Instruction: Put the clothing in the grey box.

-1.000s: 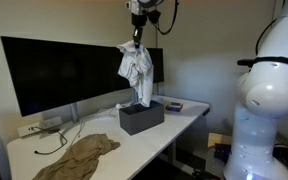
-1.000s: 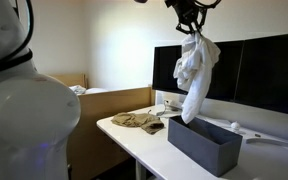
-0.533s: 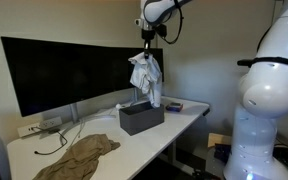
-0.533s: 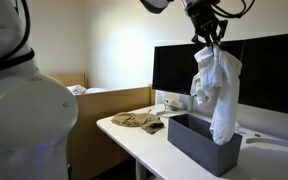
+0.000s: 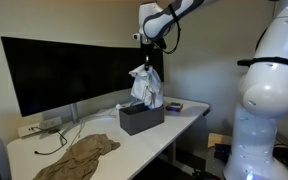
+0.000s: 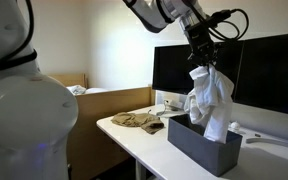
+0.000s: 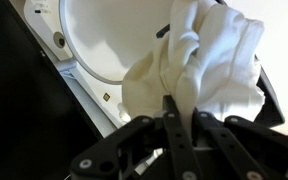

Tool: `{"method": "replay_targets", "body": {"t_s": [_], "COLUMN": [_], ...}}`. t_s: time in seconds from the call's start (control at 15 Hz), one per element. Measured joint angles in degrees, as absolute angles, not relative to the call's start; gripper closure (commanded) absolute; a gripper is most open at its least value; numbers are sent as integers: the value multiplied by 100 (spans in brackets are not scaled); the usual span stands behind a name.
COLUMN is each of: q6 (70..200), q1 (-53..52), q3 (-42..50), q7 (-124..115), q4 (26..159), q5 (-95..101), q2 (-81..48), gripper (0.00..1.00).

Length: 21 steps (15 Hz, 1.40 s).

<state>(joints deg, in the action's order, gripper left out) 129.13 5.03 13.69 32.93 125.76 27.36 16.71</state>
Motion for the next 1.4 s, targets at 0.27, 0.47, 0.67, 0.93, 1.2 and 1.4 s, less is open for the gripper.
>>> {"method": "replay_targets", "body": {"t_s": [0.27,0.47,0.67,0.93,1.2,1.4], "q6": [13242,13445,13614,13814,13905,13961], "q1": [511,522,624,854,897,861], "q3": [1272,1200,1198,1222,1214,1097], "q7": [3238,3068,2796,2395,1997,1912], "q4": [12714,12936,13174,13441,13689,13746], "q5": [3049,3449,3951,4618,5139,5276], "q2": [1354,1163,968,595,178,-51], "gripper": [93,93,93,93,93,93]}}
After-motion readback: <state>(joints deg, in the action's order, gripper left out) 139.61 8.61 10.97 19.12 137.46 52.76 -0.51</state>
